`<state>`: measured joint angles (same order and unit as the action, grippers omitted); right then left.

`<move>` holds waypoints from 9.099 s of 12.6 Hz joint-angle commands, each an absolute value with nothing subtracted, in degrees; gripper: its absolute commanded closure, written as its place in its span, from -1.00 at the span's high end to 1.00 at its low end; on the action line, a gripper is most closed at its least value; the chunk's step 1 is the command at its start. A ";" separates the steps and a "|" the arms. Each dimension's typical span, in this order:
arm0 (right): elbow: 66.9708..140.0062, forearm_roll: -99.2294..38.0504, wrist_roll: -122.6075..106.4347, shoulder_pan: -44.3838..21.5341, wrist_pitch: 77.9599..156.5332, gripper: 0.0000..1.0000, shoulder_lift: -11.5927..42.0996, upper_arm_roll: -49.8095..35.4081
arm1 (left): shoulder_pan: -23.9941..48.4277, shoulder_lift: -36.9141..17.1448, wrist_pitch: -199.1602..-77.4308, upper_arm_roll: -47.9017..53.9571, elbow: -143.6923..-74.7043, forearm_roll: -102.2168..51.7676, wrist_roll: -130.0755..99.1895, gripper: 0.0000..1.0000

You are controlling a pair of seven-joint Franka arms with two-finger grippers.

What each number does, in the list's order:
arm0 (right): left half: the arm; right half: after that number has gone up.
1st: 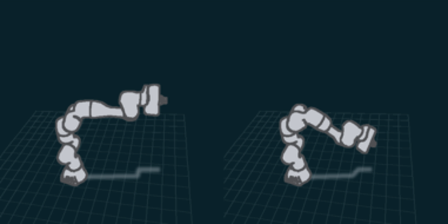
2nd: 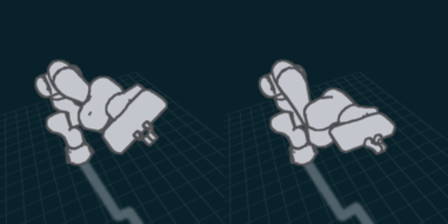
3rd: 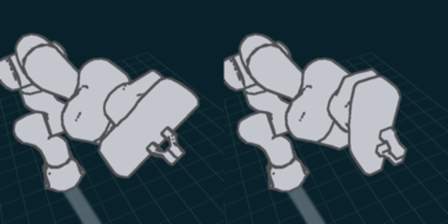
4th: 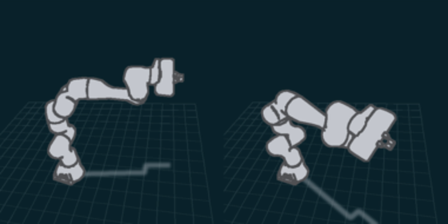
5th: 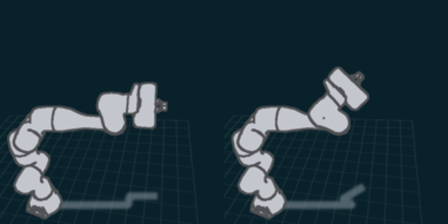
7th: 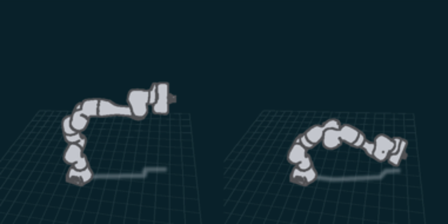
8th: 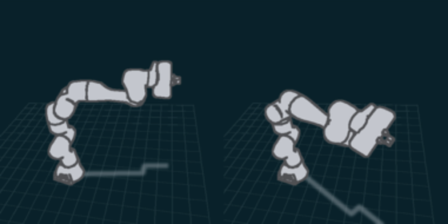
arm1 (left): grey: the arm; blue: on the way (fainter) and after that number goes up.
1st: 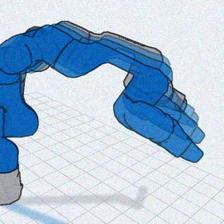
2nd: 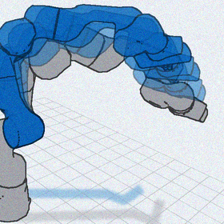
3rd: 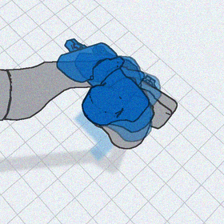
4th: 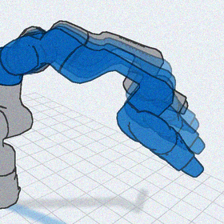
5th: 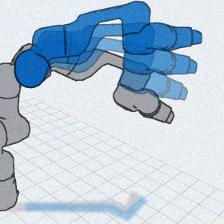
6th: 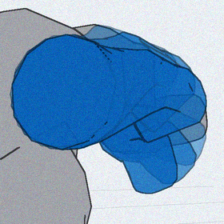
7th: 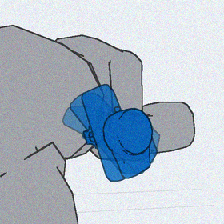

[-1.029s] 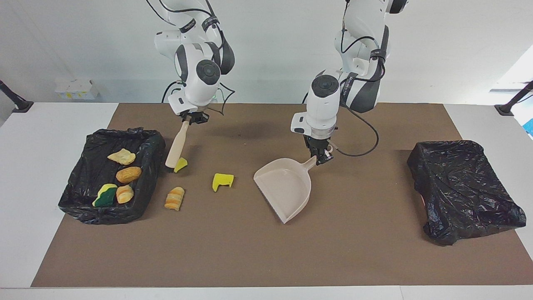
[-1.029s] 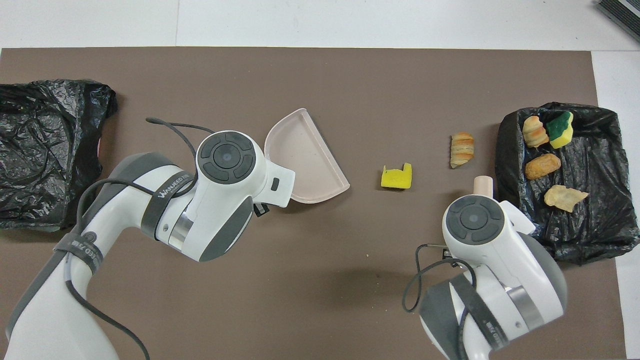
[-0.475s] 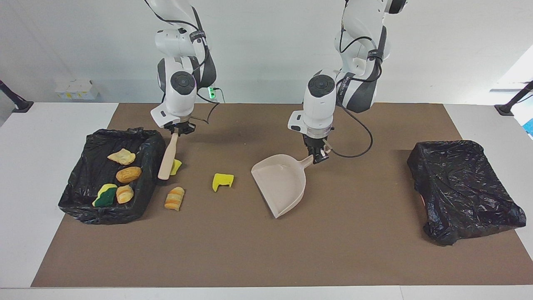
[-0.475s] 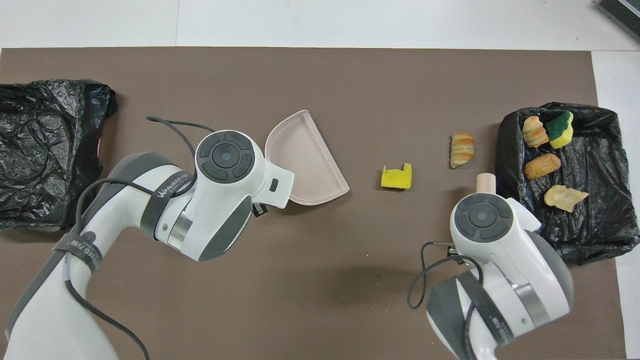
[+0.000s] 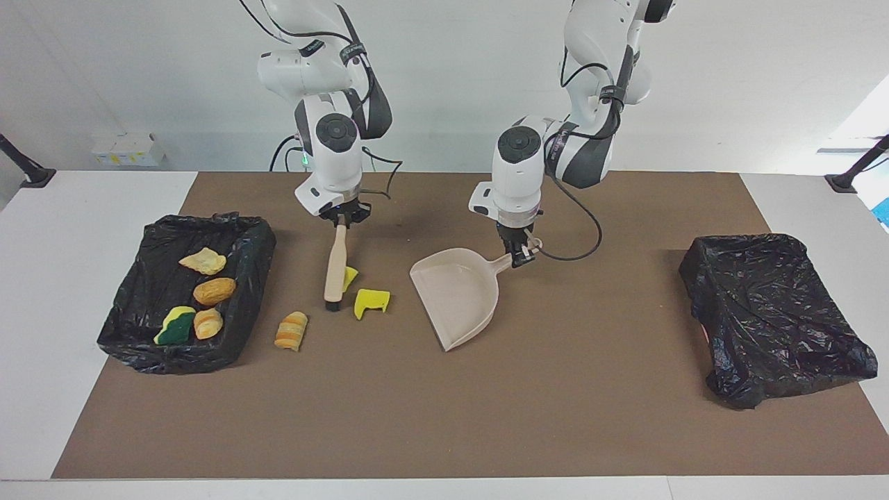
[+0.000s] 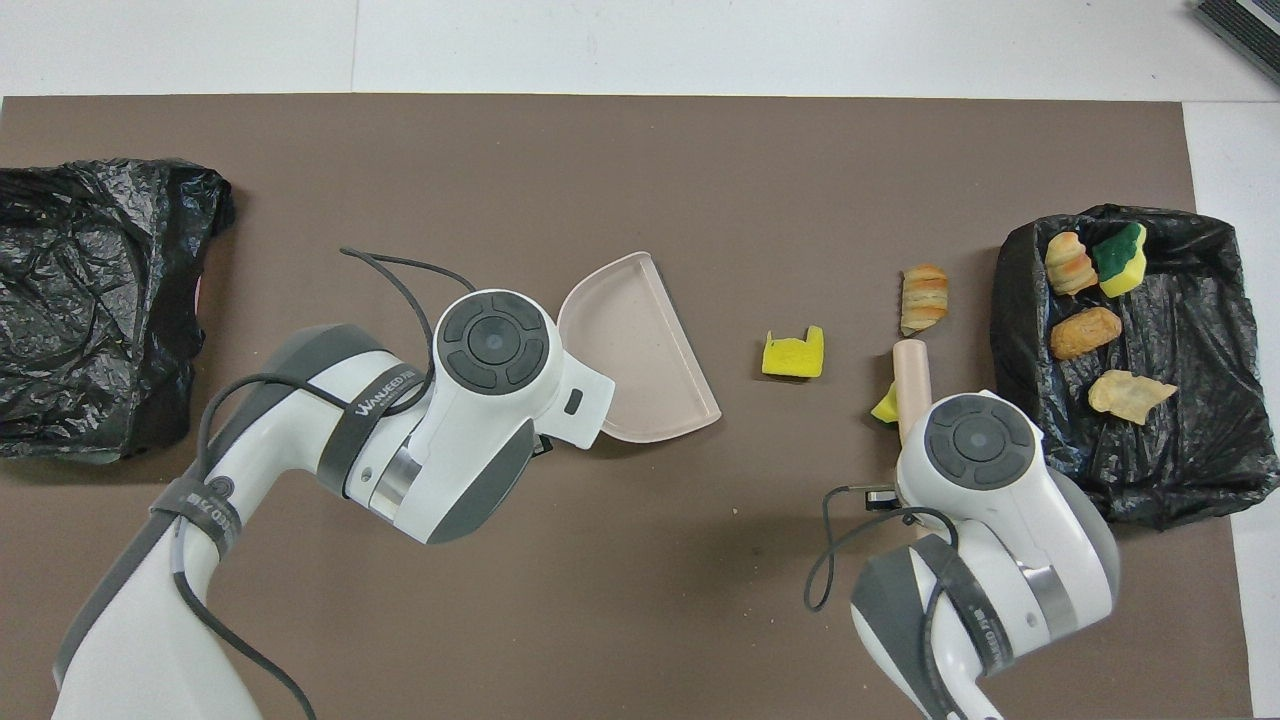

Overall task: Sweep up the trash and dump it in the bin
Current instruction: 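Move the brush with the right gripper behind the remaining sponge and bread pieces, then sweep the sponge and bread pieces into the dustpan with the right gripper, then carry the loaded dustpan with the left gripper over the nearby black bin, then dump the dustpan with the left gripper while the right gripper drops the brush, then bring the empty dustpan back toward the mat center with the left gripper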

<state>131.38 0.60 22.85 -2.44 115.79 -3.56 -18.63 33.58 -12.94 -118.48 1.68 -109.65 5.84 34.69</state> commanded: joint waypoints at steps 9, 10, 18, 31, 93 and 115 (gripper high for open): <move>112.49 15.25 18.03 3.06 101.42 -1.00 4.66 -18.19 | 34.37 -9.76 -118.92 1.14 -114.26 6.86 43.92 -1.00; 113.02 18.08 16.97 4.56 102.12 -1.00 4.57 -18.19 | 34.45 -9.67 -118.92 1.14 -114.34 6.86 43.95 -1.00; 124.71 24.80 16.18 8.18 114.79 -1.00 4.13 -18.72 | 36.12 -8.00 -119.53 1.23 -117.15 8.00 42.28 -1.00; 115.47 2.63 -1.04 4.11 103.26 -1.00 3.43 -18.37 | 35.86 -7.29 -121.64 1.32 -118.83 7.91 36.39 -1.00; 98.89 0.96 24.02 -17.60 96.15 1.00 5.01 -18.37 | -12.67 -8.35 -116.56 0.53 -93.16 64.66 83.96 -1.00; 86.49 1.85 -1.94 5.71 86.93 1.00 2.72 -7.30 | 5.53 -6.68 -96.77 1.58 -93.51 46.72 69.64 -1.00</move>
